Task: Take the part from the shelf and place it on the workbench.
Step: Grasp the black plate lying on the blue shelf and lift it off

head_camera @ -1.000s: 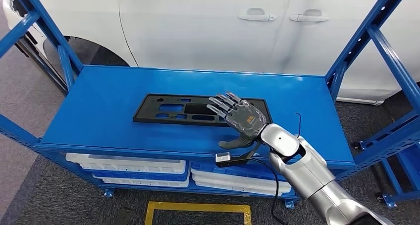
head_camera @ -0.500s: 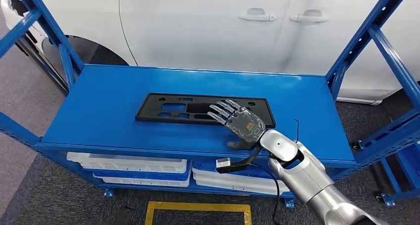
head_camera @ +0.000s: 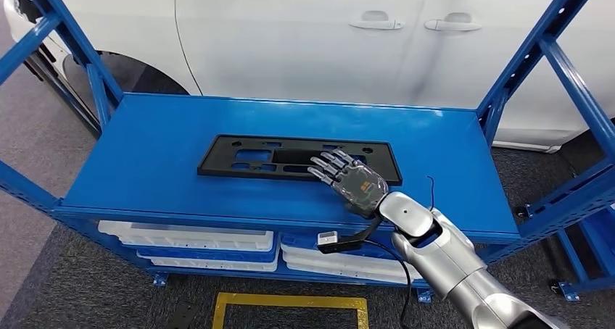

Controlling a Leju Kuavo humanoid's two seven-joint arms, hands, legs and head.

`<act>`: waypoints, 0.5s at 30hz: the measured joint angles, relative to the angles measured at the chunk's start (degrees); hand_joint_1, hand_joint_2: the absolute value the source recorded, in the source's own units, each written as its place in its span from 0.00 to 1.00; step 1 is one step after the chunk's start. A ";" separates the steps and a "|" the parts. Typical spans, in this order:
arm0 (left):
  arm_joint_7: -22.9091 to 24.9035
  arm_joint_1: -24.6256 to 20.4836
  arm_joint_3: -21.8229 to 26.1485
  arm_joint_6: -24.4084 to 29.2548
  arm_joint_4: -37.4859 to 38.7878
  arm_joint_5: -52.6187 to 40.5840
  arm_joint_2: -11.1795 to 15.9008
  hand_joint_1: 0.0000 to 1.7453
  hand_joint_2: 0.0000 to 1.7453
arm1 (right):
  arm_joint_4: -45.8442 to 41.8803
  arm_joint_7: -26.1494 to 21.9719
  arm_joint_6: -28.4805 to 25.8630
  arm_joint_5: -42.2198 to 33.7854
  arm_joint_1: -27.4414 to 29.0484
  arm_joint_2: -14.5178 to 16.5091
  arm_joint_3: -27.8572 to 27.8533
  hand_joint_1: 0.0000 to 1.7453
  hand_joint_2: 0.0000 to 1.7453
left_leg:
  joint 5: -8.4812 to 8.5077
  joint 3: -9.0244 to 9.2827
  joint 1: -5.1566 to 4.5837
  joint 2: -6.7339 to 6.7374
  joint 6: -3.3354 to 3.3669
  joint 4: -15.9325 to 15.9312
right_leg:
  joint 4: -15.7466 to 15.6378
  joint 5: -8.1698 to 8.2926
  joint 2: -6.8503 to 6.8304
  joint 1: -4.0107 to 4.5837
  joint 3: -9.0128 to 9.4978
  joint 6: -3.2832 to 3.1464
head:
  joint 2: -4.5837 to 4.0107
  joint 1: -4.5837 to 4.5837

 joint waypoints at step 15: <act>0.46 -0.25 -0.27 0.03 -0.01 -0.07 -0.02 0.00 0.00 | 11.15 4.76 -0.96 1.63 -6.08 3.03 0.74 0.00 1.00 | -0.03 0.00 -0.09 0.05 0.51 0.23 | 0.36 0.04 0.12 0.05 -0.25 0.43 | 0.00 -0.01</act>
